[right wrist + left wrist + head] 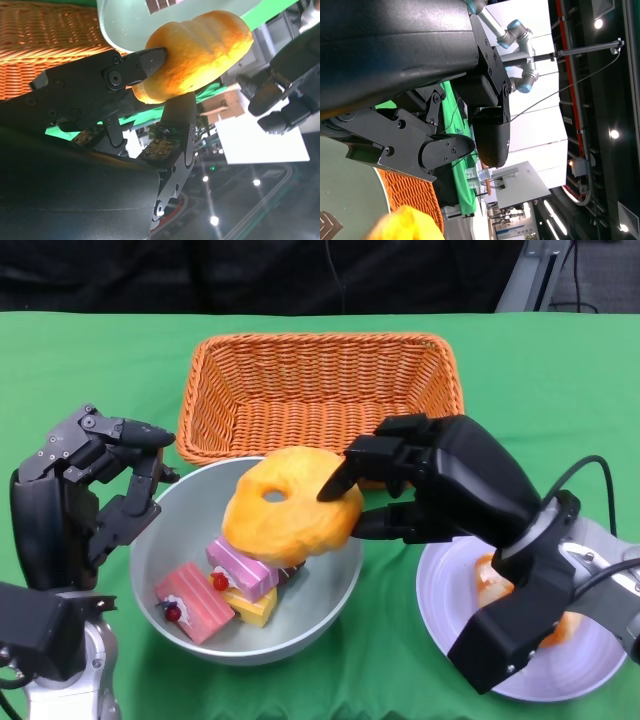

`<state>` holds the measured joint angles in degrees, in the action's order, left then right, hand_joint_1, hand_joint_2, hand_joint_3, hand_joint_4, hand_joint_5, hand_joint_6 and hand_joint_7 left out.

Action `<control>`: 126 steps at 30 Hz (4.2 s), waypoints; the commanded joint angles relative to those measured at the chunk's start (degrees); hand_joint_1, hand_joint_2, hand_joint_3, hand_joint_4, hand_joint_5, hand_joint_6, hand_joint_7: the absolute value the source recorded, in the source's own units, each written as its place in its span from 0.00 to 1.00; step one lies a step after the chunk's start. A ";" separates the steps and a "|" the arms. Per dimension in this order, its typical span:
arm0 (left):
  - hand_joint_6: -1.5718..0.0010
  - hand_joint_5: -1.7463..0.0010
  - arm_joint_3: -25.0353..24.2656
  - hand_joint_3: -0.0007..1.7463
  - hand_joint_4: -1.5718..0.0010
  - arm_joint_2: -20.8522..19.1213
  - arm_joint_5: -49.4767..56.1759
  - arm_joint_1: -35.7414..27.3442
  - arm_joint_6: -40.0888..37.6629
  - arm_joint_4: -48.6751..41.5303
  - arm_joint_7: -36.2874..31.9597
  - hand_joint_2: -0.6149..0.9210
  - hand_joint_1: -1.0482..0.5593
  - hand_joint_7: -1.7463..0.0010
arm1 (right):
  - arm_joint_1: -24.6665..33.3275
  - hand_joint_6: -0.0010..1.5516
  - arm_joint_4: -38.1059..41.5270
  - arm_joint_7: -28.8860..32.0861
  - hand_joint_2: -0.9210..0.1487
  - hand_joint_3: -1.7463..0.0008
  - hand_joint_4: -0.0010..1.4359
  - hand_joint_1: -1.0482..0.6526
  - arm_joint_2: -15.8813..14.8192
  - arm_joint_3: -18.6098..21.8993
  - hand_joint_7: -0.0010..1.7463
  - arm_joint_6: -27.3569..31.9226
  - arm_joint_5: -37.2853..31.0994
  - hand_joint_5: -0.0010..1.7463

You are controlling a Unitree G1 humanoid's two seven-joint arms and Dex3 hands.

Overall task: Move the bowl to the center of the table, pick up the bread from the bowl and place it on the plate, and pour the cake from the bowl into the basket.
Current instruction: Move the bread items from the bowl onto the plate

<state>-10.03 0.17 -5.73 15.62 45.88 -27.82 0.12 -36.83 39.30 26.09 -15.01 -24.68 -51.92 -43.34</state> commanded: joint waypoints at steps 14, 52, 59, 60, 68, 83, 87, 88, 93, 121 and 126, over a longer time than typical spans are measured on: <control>0.43 0.16 -0.98 0.35 0.48 -1.84 -1.57 0.99 0.04 -1.67 1.69 0.92 0.59 0.43 | 9.45 0.62 -8.30 2.70 0.05 0.95 0.66 0.51 -6.16 8.37 0.53 -0.68 2.71 0.82; 0.43 0.18 -2.96 0.32 0.46 -3.92 -4.40 2.29 -0.35 -3.89 4.19 0.94 0.58 0.44 | 26.26 0.63 -4.49 8.49 0.42 0.57 0.63 0.64 -11.56 18.43 0.50 6.04 4.39 0.89; 0.43 0.18 -2.93 0.31 0.46 -3.86 -5.36 2.17 -1.09 -3.20 4.79 0.95 0.59 0.45 | 27.29 0.62 -5.12 1.52 0.35 0.64 0.58 0.64 -12.46 17.47 0.48 9.46 6.12 0.92; 0.43 0.18 -2.95 0.31 0.47 -3.85 -5.33 2.14 -1.10 -3.13 4.82 0.95 0.59 0.45 | 27.53 0.63 -5.57 0.25 0.30 0.70 0.58 0.65 -12.56 17.34 0.45 10.27 6.31 0.90; 0.43 0.19 -3.23 0.30 0.47 -3.97 -5.56 2.11 -1.09 -3.09 5.19 0.96 0.59 0.45 | 30.84 0.72 -13.34 -12.22 0.06 0.96 0.61 0.64 -13.19 16.02 0.18 21.50 8.62 0.66; 0.42 0.19 -3.36 0.28 0.46 -3.87 -5.28 1.95 -1.57 -2.95 5.44 0.97 0.59 0.46 | 34.59 0.54 -26.74 -24.46 0.02 1.00 0.63 0.58 -15.40 15.17 0.00 33.77 9.03 0.07; 0.42 0.19 -3.41 0.27 0.46 -3.85 -5.40 2.15 -0.75 -3.69 5.77 0.97 0.59 0.46 | 34.86 0.50 -27.33 -24.26 0.03 1.00 0.59 0.58 -15.37 15.04 0.00 34.06 8.67 0.03; 0.42 0.19 -3.41 0.27 0.46 -3.86 -5.50 2.20 -0.65 -3.85 5.91 0.97 0.59 0.46 | 34.93 0.50 -27.47 -24.29 0.04 1.00 0.60 0.58 -15.35 14.96 0.00 34.26 8.49 0.03; 0.42 0.19 -3.45 0.27 0.46 -3.87 -5.00 2.25 -0.27 -4.29 5.71 0.97 0.58 0.46 | 35.37 0.45 -29.88 -26.08 0.05 1.00 0.57 0.55 -15.86 14.36 0.00 37.10 6.89 0.01; 0.43 0.19 -3.74 0.29 0.46 -3.87 -4.02 2.61 -0.08 -5.36 5.16 0.96 0.58 0.44 | 37.88 0.36 -43.23 -25.33 0.09 1.00 0.31 0.40 -16.02 17.37 0.01 39.76 5.73 0.00; 0.43 0.19 -3.86 0.29 0.46 -3.99 -3.60 2.86 0.52 -6.05 4.98 0.96 0.58 0.43 | 38.03 0.38 -45.02 -25.86 0.09 1.00 0.32 0.41 -16.08 18.37 0.01 39.76 5.92 0.01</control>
<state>-13.36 -2.76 -9.13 17.43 45.51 -33.41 5.29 0.63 -5.04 0.55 -30.67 -7.55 -12.43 -38.19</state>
